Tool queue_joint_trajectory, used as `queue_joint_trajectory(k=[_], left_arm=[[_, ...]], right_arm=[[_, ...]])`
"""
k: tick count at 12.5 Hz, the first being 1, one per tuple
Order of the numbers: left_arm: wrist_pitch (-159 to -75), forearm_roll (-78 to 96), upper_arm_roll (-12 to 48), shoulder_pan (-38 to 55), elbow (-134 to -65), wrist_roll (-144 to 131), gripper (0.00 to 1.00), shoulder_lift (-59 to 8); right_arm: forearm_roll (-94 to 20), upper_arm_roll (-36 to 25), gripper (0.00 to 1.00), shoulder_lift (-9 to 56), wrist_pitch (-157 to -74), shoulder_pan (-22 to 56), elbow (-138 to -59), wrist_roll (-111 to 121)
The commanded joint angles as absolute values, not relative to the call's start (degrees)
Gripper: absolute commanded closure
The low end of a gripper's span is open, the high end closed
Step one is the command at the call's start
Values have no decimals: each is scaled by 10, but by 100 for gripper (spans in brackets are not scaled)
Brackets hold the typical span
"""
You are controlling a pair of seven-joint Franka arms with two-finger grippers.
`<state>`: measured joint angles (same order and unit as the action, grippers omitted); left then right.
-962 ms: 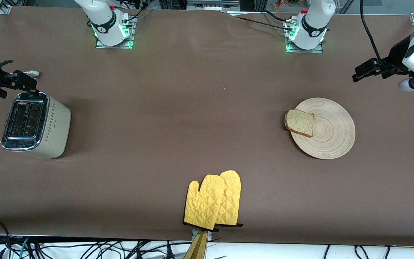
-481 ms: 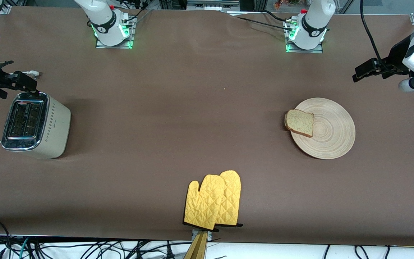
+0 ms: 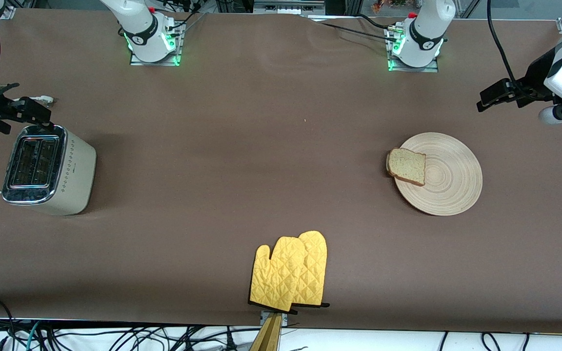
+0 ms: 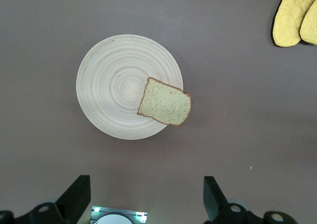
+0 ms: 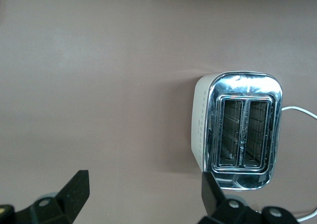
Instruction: Move plate and put bread in toaster
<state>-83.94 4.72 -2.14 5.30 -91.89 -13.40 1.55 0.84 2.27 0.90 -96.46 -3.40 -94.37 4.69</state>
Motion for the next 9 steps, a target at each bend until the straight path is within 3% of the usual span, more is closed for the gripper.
queue_joint_trajectory(k=[1, 9], left_arm=[[-855, 30, -16, 58, -904, -139, 0, 9], [-886, -19, -15, 57, -905, -133, 0, -2]], right_arm=[[8, 23, 0, 3, -969, -35, -952, 42], [6, 24, 0, 4, -969, -35, -952, 43]])
